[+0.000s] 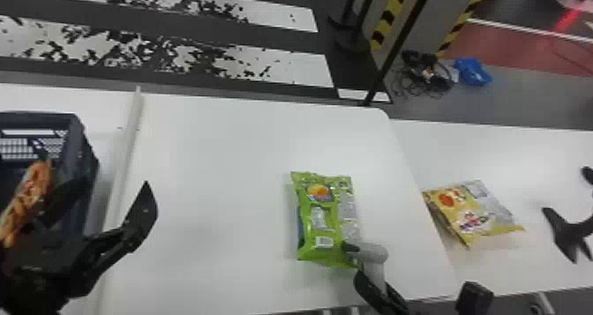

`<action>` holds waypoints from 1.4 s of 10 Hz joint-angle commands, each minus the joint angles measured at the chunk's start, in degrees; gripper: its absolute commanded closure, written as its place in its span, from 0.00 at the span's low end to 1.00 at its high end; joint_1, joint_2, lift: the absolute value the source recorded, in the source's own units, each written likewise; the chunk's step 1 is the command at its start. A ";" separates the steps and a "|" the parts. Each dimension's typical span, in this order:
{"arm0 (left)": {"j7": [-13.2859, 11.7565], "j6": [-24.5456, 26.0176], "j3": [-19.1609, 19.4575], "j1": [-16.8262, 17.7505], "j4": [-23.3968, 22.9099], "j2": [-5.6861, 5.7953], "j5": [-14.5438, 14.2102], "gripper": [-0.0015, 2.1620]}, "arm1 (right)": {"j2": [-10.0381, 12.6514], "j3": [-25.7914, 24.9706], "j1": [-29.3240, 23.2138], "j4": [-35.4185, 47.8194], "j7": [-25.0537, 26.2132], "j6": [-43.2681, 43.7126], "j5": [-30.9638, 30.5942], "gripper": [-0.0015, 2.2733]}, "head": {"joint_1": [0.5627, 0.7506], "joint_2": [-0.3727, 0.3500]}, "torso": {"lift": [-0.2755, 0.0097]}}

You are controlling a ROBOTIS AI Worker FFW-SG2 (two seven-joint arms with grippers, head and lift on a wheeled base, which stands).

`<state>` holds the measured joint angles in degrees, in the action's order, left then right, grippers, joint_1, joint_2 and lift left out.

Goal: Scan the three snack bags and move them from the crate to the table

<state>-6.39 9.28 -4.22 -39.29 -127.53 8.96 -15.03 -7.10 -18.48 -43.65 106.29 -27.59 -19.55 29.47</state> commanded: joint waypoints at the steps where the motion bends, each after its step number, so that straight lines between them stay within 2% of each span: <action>1: -0.02 0.00 0.00 0.00 -0.09 0.00 0.00 0.02 | -0.10 -1.03 0.06 0.24 -0.01 0.43 0.68 0.99 | 0.70 0.15 | 0.75; 3: -0.02 0.00 0.26 -0.62 -0.79 0.00 0.00 0.02 | -0.19 -4.98 0.68 2.79 0.08 -2.04 3.14 0.98 | 0.70 0.12 | 0.75; 4: -0.02 0.00 0.35 -1.14 -1.32 0.00 0.00 0.02 | -0.37 -6.83 3.40 3.14 0.87 -4.32 3.05 0.99 | 0.70 0.10 | 0.75; 6: -0.11 0.00 0.18 -2.37 -2.20 0.09 0.17 0.02 | -2.48 -6.74 11.05 -0.03 4.47 -4.15 -2.66 0.99 | 0.70 0.04 | 0.75; 7: -0.02 0.00 -0.18 -2.64 -2.46 0.09 0.70 0.02 | -3.53 -6.04 15.88 -3.81 5.79 -5.02 -6.18 0.99 | 0.70 0.03 | 0.75; 9: 0.07 0.00 -0.53 -2.99 -2.72 0.09 1.84 0.02 | -5.38 -4.46 24.67 -15.32 5.88 -4.50 -9.34 0.99 | 0.70 0.03 | 0.75; 10: 0.15 0.00 -0.53 -3.78 -3.16 0.00 2.37 0.02 | -6.78 -3.05 28.01 -21.65 5.88 -1.33 -10.05 0.99 | 0.70 0.03 | 0.75; 12: 0.42 -0.17 0.00 -4.92 -3.78 0.09 2.81 0.02 | -7.84 -1.56 32.05 -28.50 6.58 3.76 -12.16 0.98 | 0.70 0.03 | 0.75; 13: 0.42 -0.17 0.09 -5.01 -3.87 0.09 2.81 0.02 | -8.45 -1.29 33.46 -30.35 6.58 4.12 -12.59 0.86 | 0.70 0.03 | 0.75; 14: 0.33 0.00 0.26 -5.01 -4.13 0.18 2.81 0.02 | -8.80 -0.06 33.90 -30.88 7.81 4.29 -14.26 0.22 | 0.70 0.03 | 0.75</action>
<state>-6.06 9.16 -4.05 -44.28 -131.53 9.10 -12.22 -15.77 -19.15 -10.06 75.85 -19.78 -15.44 15.98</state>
